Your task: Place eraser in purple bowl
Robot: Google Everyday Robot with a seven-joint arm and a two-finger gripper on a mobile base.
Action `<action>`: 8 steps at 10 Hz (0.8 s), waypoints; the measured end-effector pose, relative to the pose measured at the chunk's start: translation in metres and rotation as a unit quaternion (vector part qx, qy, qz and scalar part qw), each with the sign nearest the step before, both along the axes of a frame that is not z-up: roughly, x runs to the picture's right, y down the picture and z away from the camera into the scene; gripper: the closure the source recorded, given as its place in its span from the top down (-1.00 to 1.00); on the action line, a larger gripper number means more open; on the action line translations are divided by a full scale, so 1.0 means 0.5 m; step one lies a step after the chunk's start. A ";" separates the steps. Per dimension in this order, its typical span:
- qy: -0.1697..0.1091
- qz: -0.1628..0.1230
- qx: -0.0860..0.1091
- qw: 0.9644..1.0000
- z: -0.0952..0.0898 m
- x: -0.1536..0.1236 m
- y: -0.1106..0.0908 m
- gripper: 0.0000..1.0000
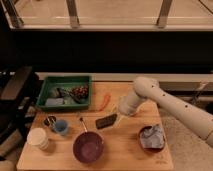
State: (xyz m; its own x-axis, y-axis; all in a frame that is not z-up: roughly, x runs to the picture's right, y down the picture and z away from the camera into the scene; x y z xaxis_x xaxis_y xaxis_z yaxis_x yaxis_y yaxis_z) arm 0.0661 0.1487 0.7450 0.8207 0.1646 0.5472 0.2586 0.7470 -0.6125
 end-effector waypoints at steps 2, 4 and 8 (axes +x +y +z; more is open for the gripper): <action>0.001 -0.010 0.023 1.000 -0.056 0.002 -0.036 -1.00; -0.005 -0.016 0.028 0.999 -0.092 -0.006 -0.034 -1.00; -0.024 -0.031 -0.001 0.999 -0.113 -0.059 0.067 -0.79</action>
State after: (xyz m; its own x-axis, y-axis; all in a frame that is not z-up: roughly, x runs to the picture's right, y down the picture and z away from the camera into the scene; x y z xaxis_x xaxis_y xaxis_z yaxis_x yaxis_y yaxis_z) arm 0.0366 0.1821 0.6883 0.8018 0.1161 0.5863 0.3332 0.7275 -0.5998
